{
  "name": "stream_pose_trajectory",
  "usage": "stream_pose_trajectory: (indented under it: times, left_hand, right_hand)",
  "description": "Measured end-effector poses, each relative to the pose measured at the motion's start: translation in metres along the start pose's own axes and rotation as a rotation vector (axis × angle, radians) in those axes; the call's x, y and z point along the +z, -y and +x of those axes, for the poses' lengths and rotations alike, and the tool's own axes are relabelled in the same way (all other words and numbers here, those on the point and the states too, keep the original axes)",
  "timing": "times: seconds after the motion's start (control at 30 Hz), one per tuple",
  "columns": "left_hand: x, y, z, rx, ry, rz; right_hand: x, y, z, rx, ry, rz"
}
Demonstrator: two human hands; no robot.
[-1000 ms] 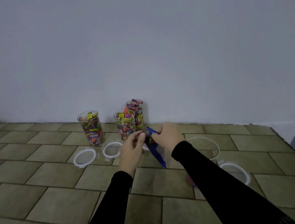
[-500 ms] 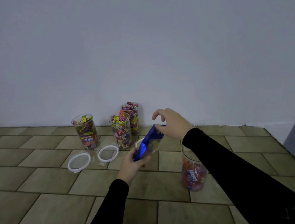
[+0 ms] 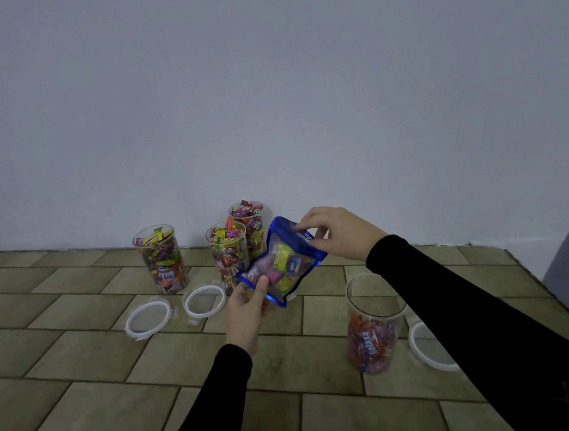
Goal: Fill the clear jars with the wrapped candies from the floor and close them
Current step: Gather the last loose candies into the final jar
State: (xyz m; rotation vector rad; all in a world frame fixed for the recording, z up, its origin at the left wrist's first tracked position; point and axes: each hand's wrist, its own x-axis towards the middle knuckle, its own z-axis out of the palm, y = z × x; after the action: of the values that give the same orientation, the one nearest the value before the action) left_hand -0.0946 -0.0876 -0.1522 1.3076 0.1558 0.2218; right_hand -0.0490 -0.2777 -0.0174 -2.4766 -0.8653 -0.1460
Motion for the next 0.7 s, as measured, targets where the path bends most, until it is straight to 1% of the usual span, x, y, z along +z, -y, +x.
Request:
stream_pose_trajectory:
  times: [0.13, 0.23, 0.4, 0.53, 0.63, 0.7]
  left_hand:
    - [0.015, -0.005, -0.001, -0.032, -0.015, 0.023]
    - [0.018, -0.007, -0.001, -0.053, -0.004, 0.02]
    - [0.02, -0.019, 0.004, 0.02, 0.021, 0.084]
    - [0.026, -0.036, 0.013, 0.069, 0.069, 0.157]
    - [0.032, -0.048, 0.018, 0.136, 0.075, 0.209]
    - [0.038, -0.052, 0.018, 0.173, 0.088, 0.25]
  right_hand:
    - [0.0, 0.001, -0.002, 0.077, 0.033, 0.053]
    - [0.0, -0.003, -0.005, 0.105, 0.013, 0.052]
    - [-0.007, -0.006, -0.023, 0.142, -0.131, 0.154]
    - [-0.01, -0.004, -0.041, 0.115, -0.214, 0.29]
    - [-0.008, -0.003, -0.056, 0.114, -0.302, 0.404]
    - [-0.004, -0.006, -0.067, 0.099, -0.355, 0.411]
